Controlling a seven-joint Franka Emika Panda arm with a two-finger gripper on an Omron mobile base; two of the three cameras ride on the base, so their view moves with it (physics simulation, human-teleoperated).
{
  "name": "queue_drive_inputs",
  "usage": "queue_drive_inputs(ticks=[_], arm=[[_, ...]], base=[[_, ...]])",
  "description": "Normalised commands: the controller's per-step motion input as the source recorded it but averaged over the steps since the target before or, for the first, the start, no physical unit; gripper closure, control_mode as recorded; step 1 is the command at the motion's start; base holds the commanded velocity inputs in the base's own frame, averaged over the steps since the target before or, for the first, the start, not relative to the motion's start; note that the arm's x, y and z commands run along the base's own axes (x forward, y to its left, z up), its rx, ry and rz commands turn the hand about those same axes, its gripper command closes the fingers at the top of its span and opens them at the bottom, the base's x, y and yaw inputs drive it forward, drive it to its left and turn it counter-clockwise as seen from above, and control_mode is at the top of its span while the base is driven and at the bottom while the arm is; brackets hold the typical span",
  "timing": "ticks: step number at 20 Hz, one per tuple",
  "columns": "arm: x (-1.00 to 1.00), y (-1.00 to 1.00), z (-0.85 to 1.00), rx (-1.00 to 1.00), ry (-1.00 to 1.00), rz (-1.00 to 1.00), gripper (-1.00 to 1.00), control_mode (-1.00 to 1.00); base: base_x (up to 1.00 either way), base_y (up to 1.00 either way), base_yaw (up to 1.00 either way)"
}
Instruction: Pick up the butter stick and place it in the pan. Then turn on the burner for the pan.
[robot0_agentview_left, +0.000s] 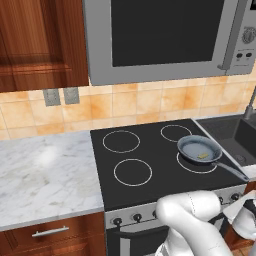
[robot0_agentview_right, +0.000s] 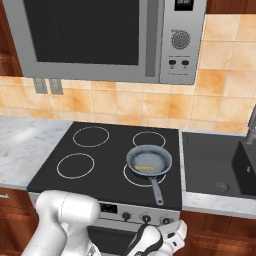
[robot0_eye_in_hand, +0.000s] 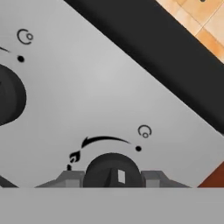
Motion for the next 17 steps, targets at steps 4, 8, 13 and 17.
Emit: queue_drive_inputs(ticks=[4,8,13,17], arm=[[0.00,0.01,-0.03,-0.39,0.04,0.08,1.00,-1.00],[0.00,0.02,-0.10,-0.38,0.04,0.09,1.00,-1.00],[0.00,0.02,-0.17,-0.35,0.05,0.08,1.00,-1.00],[0.00,0.01,-0.30,-0.27,0.06,0.07,1.00,-1.00]], base=[[0.00,0.00,0.00],[0.00,0.00,0.00],[0.00,0.00,0.00],[0.00,0.00,0.00]])
